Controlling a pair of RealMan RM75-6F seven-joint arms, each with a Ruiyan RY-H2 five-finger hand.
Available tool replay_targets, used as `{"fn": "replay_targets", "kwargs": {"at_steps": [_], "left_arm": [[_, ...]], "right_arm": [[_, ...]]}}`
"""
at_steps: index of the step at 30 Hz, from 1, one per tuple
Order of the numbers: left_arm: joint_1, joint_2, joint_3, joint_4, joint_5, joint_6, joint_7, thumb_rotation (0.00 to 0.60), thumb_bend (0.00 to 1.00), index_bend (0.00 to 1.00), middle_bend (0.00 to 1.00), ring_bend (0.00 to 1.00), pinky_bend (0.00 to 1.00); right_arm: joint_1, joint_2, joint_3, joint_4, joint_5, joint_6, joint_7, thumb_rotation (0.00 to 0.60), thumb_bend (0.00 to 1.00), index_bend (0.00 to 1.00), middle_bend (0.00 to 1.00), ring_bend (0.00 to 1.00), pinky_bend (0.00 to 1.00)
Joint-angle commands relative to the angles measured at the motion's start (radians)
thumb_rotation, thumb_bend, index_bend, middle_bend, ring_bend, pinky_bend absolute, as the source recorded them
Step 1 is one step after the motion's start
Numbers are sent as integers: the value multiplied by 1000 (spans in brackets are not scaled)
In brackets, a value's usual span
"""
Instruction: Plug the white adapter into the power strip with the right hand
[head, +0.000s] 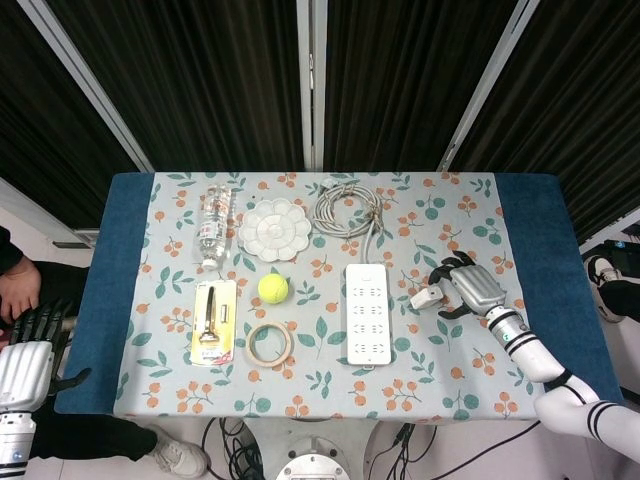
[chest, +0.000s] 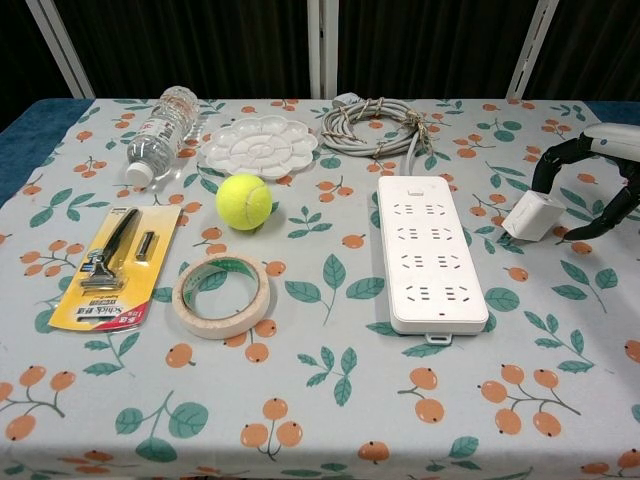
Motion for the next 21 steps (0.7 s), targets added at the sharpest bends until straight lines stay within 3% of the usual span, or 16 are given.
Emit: {"fn": "replay_targets", "kwargs": {"at_steps": [1,17,21], "left_arm": [[0,0,0,-3,0,0,4,600,70,0,11,0,0],[1,-2,-1,-4,0,-3,6,600,71,0,11,0,0],[1,-2,-1,-4,1,-2,5,600,71,0,11,0,0]], "right_arm": [[6,-21,-2,27,-20,8,24,600,34,416,367,149,7],[11,-77,-8,125,-64,43,109,600,150,489,425,182,37],[6,-83,-4,129,-67,63,120,600,222,581,493,242,59]]}}
